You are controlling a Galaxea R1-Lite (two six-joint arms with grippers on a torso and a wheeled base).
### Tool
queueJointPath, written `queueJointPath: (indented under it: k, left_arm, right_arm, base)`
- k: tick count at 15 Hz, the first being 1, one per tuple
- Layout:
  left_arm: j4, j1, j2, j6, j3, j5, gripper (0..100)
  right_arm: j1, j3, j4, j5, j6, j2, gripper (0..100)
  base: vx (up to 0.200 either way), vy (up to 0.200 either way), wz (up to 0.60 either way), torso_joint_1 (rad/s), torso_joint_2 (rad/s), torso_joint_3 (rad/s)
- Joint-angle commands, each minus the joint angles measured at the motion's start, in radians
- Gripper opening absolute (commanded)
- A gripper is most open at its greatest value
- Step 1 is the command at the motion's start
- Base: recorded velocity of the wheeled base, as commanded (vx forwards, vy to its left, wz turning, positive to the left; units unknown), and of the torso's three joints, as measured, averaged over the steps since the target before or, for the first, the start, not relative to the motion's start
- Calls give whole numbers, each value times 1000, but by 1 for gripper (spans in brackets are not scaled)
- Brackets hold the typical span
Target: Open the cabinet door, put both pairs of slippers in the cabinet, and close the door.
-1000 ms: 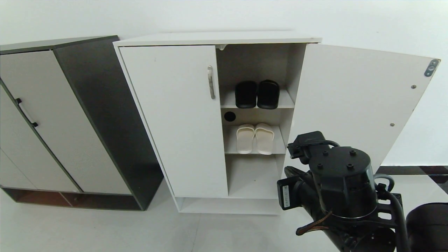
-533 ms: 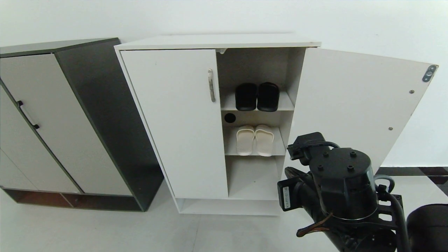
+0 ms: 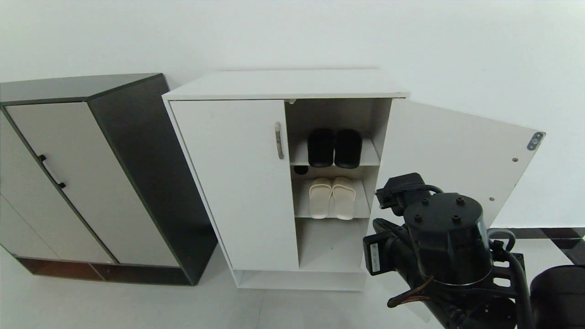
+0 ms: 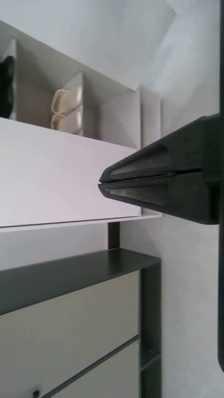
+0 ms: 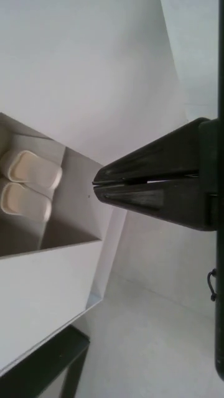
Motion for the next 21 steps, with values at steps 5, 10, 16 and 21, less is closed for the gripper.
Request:
queueJointPath:
  k: [5, 10, 16, 21]
  left_arm:
    - [0, 0, 0, -1, 0, -1, 0]
    - [0, 0, 0, -1, 0, -1, 0]
    - [0, -2, 0, -1, 0, -1, 0]
    - [0, 0, 0, 1, 0, -1, 0]
  right_arm:
    - [2, 3, -1, 1, -1, 2, 0]
    - [1, 3, -1, 1, -1, 0, 0]
    - [1, 3, -1, -1, -1, 0, 0]
    - [1, 3, -5, 1, -1, -2, 0]
  base:
    - [0, 0, 0, 153, -467, -331]
    - [0, 0, 0, 167, -488, -313]
    - [0, 0, 0, 207, -521, -313]
    - [0, 0, 0, 225, -514, -289]
